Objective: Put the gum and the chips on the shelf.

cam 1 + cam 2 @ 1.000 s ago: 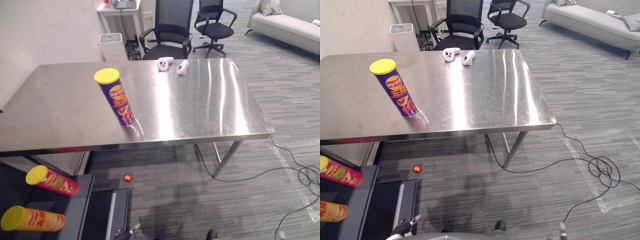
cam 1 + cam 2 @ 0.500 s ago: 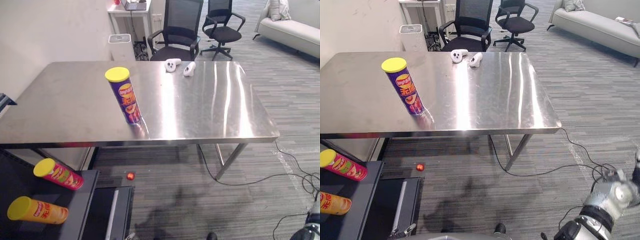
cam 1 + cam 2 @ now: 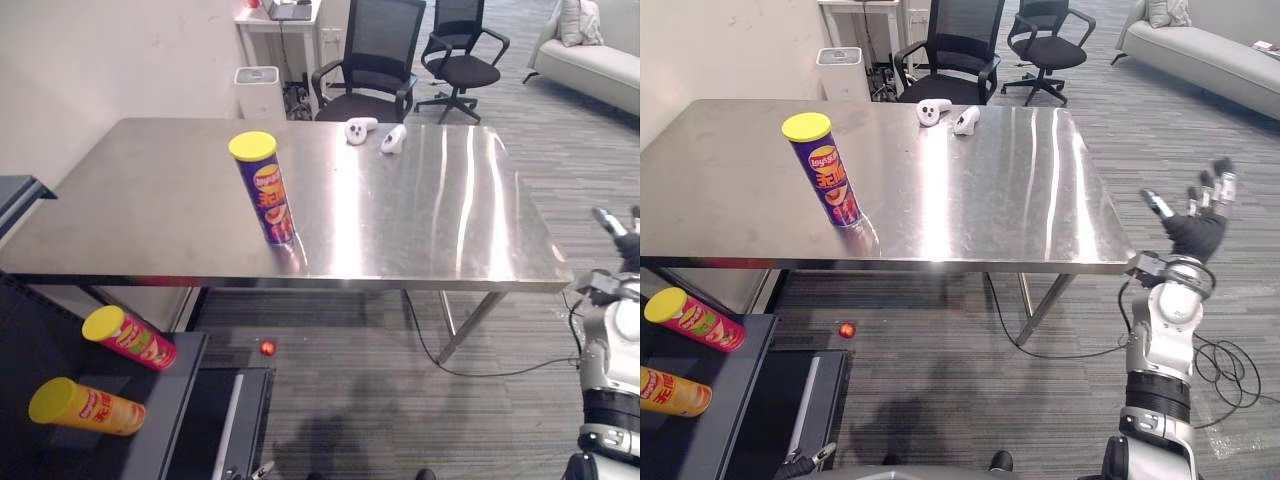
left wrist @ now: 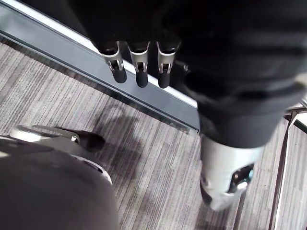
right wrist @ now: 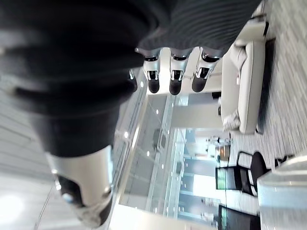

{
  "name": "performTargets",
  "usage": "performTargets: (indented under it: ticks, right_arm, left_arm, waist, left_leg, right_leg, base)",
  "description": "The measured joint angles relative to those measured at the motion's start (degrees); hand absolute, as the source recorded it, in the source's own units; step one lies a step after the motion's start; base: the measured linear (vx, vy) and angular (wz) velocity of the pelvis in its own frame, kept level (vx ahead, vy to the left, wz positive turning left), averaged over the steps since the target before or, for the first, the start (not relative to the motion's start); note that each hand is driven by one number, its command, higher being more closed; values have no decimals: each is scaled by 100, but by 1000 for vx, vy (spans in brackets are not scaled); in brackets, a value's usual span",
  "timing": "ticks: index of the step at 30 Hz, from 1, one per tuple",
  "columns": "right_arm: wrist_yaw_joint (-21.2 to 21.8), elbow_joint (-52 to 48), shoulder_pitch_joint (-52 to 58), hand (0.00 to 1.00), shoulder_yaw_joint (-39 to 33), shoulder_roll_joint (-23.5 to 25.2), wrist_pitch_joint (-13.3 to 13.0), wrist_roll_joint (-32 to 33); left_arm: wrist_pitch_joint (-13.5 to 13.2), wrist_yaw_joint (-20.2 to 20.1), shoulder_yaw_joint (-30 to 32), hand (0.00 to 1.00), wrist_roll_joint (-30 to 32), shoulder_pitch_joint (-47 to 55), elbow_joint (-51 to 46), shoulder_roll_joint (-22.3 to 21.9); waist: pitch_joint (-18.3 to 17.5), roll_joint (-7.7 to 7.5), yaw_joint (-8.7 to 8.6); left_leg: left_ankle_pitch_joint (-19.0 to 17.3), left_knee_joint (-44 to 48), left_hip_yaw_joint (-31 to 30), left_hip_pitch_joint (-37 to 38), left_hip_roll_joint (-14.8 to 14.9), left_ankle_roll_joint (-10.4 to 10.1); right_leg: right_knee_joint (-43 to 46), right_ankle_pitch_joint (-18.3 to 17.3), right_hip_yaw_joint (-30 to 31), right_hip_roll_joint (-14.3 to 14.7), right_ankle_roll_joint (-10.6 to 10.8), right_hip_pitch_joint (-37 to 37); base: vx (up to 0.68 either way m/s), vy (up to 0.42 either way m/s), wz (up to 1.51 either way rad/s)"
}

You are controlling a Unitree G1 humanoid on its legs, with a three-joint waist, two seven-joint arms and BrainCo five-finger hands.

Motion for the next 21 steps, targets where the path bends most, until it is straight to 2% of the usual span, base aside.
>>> performTargets:
  ticks: [2, 7, 12, 19, 21]
  right_arm:
    - [327, -13, 2, 0, 320, 17, 22, 4]
    - [628, -34, 1, 0, 1038, 113, 65, 9]
    - [622, 18, -99, 0, 1361, 278, 78, -1]
    - [495, 263, -756, 0, 1725, 506, 141, -12]
    - [480, 263, -823, 0, 1760, 555, 203, -14]
  left_arm:
    - [-2, -36, -1, 0, 6, 5, -5, 3]
    - [-5, -52, -54, 0, 6, 24, -13, 19]
    - [-9, -49, -96, 0, 3, 38, -78, 20]
    - [-16, -8, -91, 0, -6, 47, -223, 18]
    - [-13, 5, -84, 0, -6, 49, -223, 18]
  waist:
    - [3, -8, 41]
    - [6, -12, 112]
    - [20, -20, 234]
    - [290, -73, 393]
    - [353, -87, 495]
  left_leg:
    - [0, 19, -53, -16, 0, 0]
    - [3, 71, -178, -95, -12, 4]
    - [42, 106, -361, -224, -30, 22]
    - [203, 64, -688, -395, -64, 13]
    - [241, 41, -748, -436, -71, 13]
  right_leg:
    - [0, -1, -56, -2, 0, 22]
    - [0, -1, -163, -9, 2, 37]
    - [1, -1, -324, -13, 2, 31]
    - [0, -2, -627, -18, 2, 36]
    - [-1, -2, -684, -18, 2, 27]
  base:
    - [-19, -14, 13]
    - [-22, -14, 11]
    - [-19, -16, 17]
    - [-37, -17, 25]
    - [-30, -12, 22]
